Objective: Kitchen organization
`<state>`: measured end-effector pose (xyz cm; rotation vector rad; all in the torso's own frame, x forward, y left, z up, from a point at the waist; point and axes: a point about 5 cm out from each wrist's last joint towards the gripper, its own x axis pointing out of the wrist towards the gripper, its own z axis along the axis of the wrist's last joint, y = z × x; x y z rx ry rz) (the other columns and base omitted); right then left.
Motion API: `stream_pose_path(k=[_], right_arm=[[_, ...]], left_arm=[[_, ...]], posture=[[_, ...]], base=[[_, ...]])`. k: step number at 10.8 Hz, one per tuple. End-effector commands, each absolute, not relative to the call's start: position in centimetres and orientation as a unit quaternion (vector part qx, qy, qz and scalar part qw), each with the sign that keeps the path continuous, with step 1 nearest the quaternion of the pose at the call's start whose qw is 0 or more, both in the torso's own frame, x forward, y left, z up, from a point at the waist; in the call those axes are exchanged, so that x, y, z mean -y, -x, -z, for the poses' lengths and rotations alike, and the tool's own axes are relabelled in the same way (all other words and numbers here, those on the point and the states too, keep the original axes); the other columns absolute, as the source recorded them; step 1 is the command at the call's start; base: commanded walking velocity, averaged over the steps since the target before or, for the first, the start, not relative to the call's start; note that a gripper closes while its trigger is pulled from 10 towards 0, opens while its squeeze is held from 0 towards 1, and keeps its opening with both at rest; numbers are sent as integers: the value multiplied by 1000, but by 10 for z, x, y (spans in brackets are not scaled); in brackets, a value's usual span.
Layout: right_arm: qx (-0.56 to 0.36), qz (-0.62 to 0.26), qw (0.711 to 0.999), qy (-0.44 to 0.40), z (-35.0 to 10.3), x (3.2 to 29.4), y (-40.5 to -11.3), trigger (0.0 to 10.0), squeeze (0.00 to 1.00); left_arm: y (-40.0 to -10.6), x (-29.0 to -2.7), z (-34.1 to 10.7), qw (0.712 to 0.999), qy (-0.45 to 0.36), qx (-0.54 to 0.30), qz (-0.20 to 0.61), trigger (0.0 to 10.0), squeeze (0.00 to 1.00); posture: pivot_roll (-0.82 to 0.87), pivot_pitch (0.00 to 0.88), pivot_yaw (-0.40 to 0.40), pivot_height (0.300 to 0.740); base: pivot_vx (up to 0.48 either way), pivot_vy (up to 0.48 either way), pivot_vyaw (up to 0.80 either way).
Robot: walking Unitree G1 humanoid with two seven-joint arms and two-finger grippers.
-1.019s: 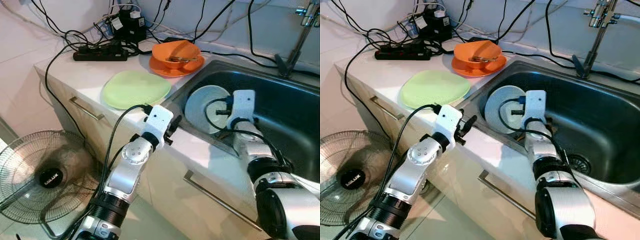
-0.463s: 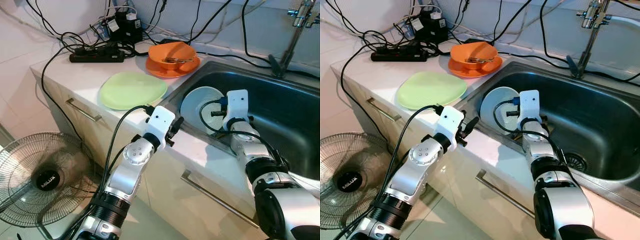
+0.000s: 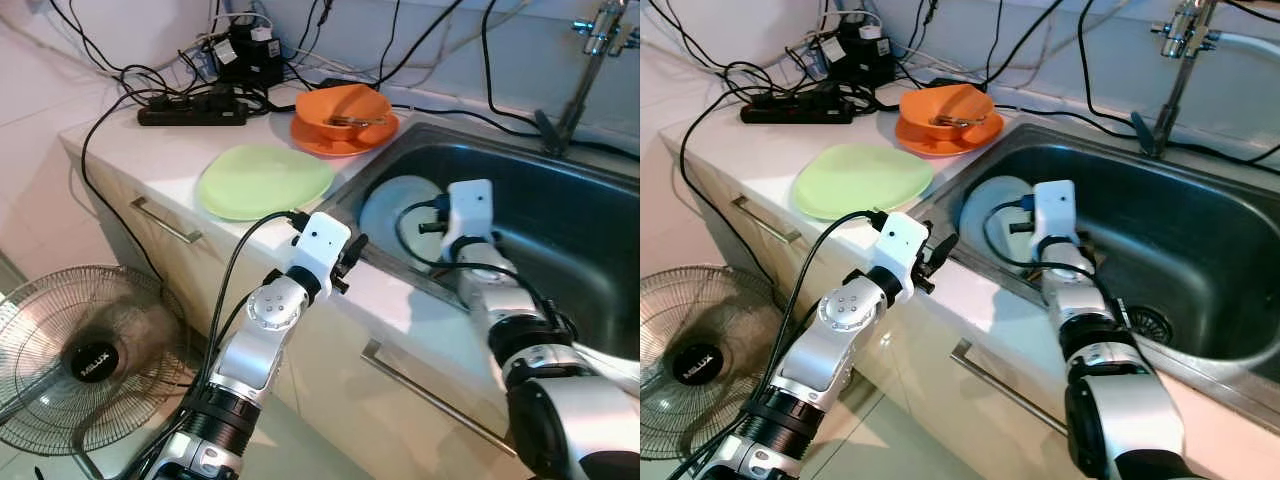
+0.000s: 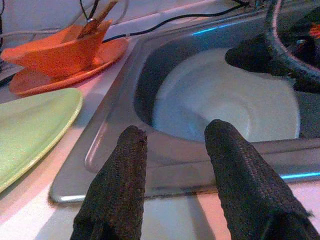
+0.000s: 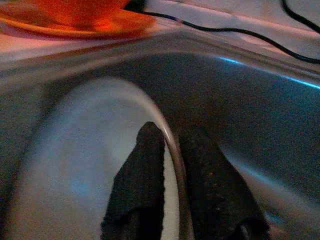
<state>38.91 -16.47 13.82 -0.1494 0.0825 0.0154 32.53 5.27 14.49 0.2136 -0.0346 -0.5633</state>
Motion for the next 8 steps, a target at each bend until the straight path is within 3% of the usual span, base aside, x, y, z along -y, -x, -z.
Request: stream_pose_path(k=[1,2,3,4,8], right_arm=[[-23,-21,996,81,-147,158,-393,10000,75],[-24,-22,996,80,-147,158,-392,10000,27],[-25,-24,996,81,-147,157,-392,10000,71],[-24,-24,996,82,-147,157,-393,10000,0],[37,-18,997,61,-164,158,-393,10000,0]], left_arm=[[-324,-54,-147,954,-107,19,279,10000,0],[-324,-54,-146,954,-107,19,279,10000,0],[-324,-54,-147,954,-107,19,279,10000,0],[-325,-54,-147,954,-108,19,278,10000,0],[-331,-62,-160,963,-104,69,239,10000,0]], posture=[[174,0,54,740],[174,0,53,740],[175,0,53,740],[176,0,52,740],[168,1,51,740]], base=[[0,0,0],[0,0,0],[0,0,0],[0,0,0],[0,0,0]])
